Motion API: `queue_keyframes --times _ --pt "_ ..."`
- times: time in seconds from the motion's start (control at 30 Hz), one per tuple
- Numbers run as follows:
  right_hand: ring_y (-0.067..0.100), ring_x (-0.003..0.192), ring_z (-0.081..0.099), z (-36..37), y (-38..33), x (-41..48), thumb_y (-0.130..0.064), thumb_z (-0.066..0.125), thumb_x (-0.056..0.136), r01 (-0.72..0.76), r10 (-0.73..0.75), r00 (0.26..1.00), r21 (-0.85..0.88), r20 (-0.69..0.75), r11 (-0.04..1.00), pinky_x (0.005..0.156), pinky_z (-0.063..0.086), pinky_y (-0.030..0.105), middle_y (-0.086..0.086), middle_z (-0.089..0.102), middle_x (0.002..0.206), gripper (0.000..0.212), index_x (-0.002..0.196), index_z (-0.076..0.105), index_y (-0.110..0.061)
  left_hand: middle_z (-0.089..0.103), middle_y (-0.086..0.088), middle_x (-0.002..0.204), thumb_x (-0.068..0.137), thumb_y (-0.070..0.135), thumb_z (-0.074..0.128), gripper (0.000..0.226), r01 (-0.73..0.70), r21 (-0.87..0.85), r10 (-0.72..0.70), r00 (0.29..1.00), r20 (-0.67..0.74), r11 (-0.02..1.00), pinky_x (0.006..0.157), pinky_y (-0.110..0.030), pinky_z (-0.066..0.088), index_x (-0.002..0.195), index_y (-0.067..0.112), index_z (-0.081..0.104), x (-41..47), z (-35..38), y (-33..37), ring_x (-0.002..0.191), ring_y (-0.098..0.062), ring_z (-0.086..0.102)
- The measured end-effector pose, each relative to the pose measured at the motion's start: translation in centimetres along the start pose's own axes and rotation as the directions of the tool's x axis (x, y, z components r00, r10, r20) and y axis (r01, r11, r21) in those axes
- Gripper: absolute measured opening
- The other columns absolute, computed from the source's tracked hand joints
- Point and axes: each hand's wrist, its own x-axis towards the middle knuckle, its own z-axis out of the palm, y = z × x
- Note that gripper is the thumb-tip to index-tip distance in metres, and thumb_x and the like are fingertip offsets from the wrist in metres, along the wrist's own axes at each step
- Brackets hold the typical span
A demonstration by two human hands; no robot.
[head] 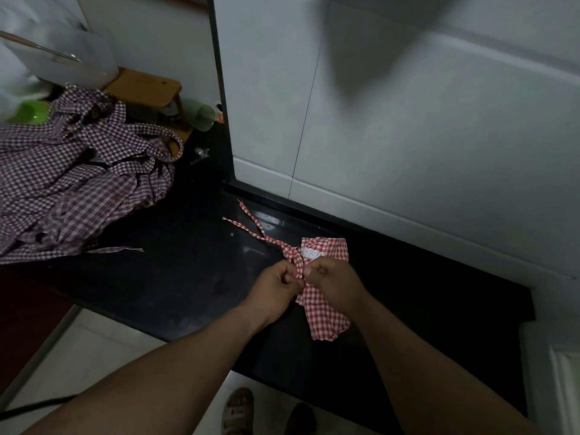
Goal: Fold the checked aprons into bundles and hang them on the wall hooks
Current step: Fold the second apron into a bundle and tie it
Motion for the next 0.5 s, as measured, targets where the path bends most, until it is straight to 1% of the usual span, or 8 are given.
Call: queue_keyframes --times 0.07,0.13,0.23,0.3,0.33,0.4,0.43,0.5 --pt "-0.007 0.074 0.064 0.14 -0.15 -0.15 -0.025 0.067 0.097 -0.017 0.016 1.0 0.034 0.015 0.999 0.059 0.041 0.004 -0.008 0.073 0.085 0.012 0.097 0.075 -0.016 0.056 -0.007 0.071 0.094 0.003 0.071 0.016 -0.037 0.019 0.037 0.999 -0.012 0.999 0.064 -0.03 0.045 0.084 0.007 0.06 0.09 0.28 -0.11 0.067 -0.013 0.05" --pt "-0.009 0.07 0.064 0.21 -0.27 -0.24 -0.026 0.068 0.097 -0.026 0.024 0.999 0.093 0.021 0.995 0.059 0.042 0.004 -0.006 0.073 0.083 0.014 0.098 0.075 -0.013 0.059 -0.01 0.075 0.094 0.006 0.072 0.015 -0.068 0.03 0.067 0.998 0.011 0.997 0.067 -0.036 0.048 0.087 0.006 0.059 0.12 0.42 -0.13 0.07 -0.016 0.054" --pt "-0.002 0.068 0.064 0.08 -0.21 -0.04 -0.022 0.067 0.098 -0.059 0.063 0.998 0.189 -0.011 0.98 0.07 0.047 0.019 -0.002 0.073 0.079 0.014 0.091 0.074 -0.012 0.056 -0.006 0.074 0.096 0.012 0.072 0.022 -0.073 0.033 0.074 0.997 -0.009 0.997 0.067 -0.036 0.049 0.086 0.006 0.053 0.07 0.53 -0.1 0.07 -0.015 0.053" --pt "0.009 0.075 0.066 -0.02 -0.06 0.05 -0.022 0.064 0.099 -0.104 0.119 0.992 0.285 -0.037 0.953 0.076 0.052 0.03 0.006 0.074 0.082 0.017 0.089 0.071 -0.01 0.062 -0.006 0.077 0.099 0.017 0.068 0.019 0.002 -0.064 -0.009 0.994 -0.113 0.998 0.074 -0.042 0.056 0.088 0.009 0.054 0.07 0.22 -0.25 0.072 -0.018 0.059" --pt "0.013 0.078 0.068 -0.14 0.03 0.07 -0.021 0.061 0.099 -0.13 0.156 0.986 0.333 -0.051 0.934 0.08 0.054 0.033 0.008 0.074 0.085 0.017 0.091 0.07 -0.008 0.069 -0.008 0.083 0.101 0.019 0.065 0.014 0.054 -0.127 -0.078 0.979 -0.189 0.99 0.08 -0.05 0.061 0.092 0.011 0.056 0.15 0.06 -0.4 0.076 -0.024 0.066" --pt "0.018 0.084 0.07 -0.22 0.28 0.03 -0.02 0.058 0.1 -0.167 0.207 0.976 0.392 -0.061 0.905 0.079 0.053 0.032 0.009 0.075 0.09 0.018 0.094 0.069 -0.008 0.075 -0.011 0.089 0.101 0.028 0.062 0.015 0.152 -0.22 -0.219 0.923 -0.318 0.963 0.084 -0.058 0.06 0.097 0.014 0.06 0.07 -0.34 -0.48 0.084 -0.031 0.073" --pt "0.019 0.085 0.071 -0.16 0.33 0.03 -0.02 0.056 0.101 -0.175 0.218 0.974 0.405 -0.061 0.897 0.078 0.053 0.031 0.01 0.075 0.091 0.018 0.095 0.069 -0.008 0.076 -0.01 0.089 0.099 0.036 0.065 0.022 0.18 -0.242 -0.253 0.913 -0.32 0.954 0.084 -0.057 0.061 0.097 0.015 0.062 0.07 -0.3 -0.38 0.085 -0.03 0.074" --pt "0.023 0.088 0.071 -0.07 0.36 0.09 -0.016 0.053 0.099 -0.183 0.231 0.971 0.44 -0.057 0.879 0.08 0.055 0.033 0.013 0.075 0.093 0.018 0.097 0.068 -0.007 0.078 -0.005 0.088 0.093 0.046 0.071 0.033 0.214 -0.28 -0.274 0.942 -0.194 0.936 0.082 -0.047 0.063 0.094 0.013 0.067 -0.14 0.59 0.33 0.086 -0.027 0.076"
